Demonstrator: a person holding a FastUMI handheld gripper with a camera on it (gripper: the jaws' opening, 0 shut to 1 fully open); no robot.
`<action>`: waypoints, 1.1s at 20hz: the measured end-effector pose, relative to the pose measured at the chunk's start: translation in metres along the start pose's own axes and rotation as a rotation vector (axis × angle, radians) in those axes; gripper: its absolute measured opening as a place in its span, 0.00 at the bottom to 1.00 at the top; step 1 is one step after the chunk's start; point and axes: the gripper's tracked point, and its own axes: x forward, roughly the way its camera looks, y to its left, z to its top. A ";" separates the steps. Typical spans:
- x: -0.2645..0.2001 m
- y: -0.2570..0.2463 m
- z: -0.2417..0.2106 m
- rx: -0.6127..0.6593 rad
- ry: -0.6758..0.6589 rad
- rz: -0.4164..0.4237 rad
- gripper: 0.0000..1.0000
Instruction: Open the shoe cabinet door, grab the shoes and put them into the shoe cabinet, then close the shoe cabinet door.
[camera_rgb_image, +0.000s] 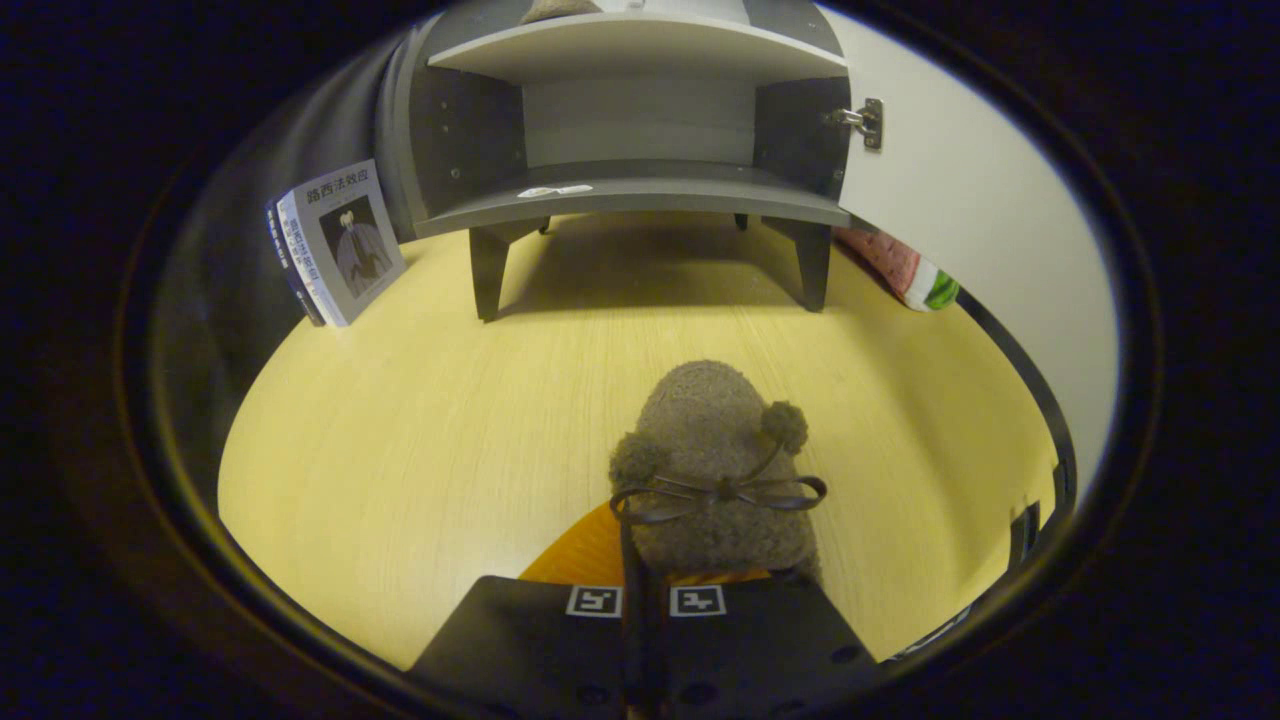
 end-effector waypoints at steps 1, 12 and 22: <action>-0.002 0.000 0.000 -0.006 0.000 0.001 0.03; -0.081 -0.004 0.060 -0.021 -0.050 0.034 0.03; -0.194 -0.014 0.212 -0.007 -0.234 0.060 0.03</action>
